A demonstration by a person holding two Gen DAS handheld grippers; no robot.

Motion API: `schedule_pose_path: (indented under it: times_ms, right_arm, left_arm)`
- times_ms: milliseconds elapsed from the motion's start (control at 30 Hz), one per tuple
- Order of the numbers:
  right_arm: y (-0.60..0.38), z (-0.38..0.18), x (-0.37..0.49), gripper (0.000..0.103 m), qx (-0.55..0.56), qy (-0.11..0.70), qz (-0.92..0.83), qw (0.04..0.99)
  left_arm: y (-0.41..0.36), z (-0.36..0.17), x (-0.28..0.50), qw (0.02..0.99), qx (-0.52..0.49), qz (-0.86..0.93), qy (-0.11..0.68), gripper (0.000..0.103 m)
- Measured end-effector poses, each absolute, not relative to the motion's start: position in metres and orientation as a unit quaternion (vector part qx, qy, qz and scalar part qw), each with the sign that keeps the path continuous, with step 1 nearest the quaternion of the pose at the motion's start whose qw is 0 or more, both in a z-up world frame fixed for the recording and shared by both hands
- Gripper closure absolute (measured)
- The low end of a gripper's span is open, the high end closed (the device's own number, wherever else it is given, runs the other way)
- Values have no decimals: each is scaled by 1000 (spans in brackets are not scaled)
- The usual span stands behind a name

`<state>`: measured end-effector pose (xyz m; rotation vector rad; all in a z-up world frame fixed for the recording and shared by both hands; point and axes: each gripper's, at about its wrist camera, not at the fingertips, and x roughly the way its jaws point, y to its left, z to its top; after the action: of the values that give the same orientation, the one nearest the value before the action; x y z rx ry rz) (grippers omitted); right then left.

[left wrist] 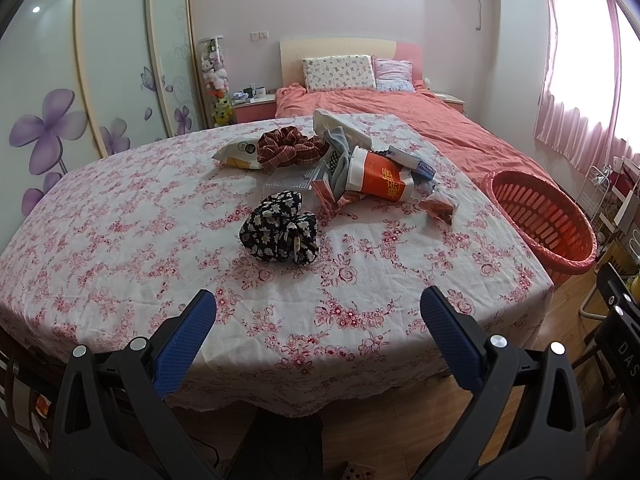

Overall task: Collect trash
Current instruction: 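Grasp the black floral cloth with the left tool while the right tool grasps the printed paper bag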

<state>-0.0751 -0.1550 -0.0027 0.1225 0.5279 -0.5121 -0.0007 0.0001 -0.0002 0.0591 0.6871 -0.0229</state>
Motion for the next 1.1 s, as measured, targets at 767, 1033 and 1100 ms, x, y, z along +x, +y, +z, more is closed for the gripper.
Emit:
schedule_pose_path:
  times_ms: [767,1033,1100]
  right_arm:
    - [-118,-28,77,19,91,318,-115,937]
    - [-108,-51,130,44,117,367,-87,919]
    - [-106,-53,135,44,111,371,-88,918]
  left_arm:
    - [94,-20,71,927,-55,23,370,2]
    - [99,-23,94,924,-67,-2,375,2]
    - [98,-24,97,925,-68,-11,374,2]
